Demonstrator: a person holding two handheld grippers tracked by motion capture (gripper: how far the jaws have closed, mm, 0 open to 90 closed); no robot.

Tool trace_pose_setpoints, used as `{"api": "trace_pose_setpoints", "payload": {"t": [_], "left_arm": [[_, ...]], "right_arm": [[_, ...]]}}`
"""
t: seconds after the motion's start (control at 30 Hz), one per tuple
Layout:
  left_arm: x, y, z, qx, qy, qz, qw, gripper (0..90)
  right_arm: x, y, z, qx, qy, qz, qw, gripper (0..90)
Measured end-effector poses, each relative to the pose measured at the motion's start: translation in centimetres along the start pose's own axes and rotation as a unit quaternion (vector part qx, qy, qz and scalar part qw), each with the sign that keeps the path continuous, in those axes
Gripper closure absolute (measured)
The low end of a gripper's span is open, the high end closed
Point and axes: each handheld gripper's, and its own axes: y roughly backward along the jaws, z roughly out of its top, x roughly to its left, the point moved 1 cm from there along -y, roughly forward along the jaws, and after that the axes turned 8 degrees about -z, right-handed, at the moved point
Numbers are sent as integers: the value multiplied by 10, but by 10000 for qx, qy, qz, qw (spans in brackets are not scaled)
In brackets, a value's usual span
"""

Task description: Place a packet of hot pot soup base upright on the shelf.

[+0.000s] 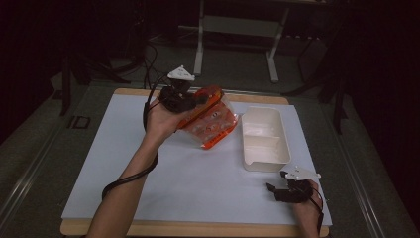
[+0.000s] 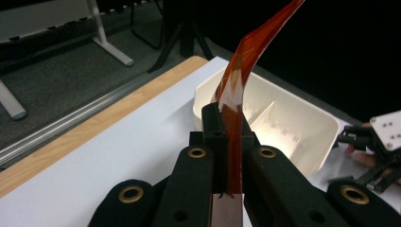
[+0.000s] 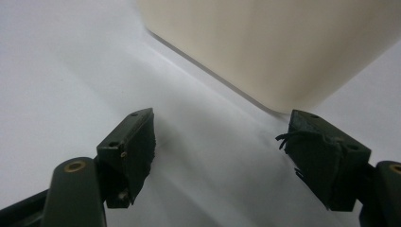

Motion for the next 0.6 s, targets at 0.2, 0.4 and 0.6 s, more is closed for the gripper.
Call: {"api": "trace_pose_setpoints", "payload": {"t": [0.2,0.4,0.6], "left_arm": [[-2,-8,8,-113,-20,-24,9999,900],[-3,-13,18,-143,-42,37,9999,900],[-3,-19,24,-82,-101,111,9999,900]], "right_arm": [[0,0,0,-4,-11,-3,10000,246],[0,0,0,-8,-6,2,10000,246],[0,0,0,-7,-2,5,10000,246]]}}
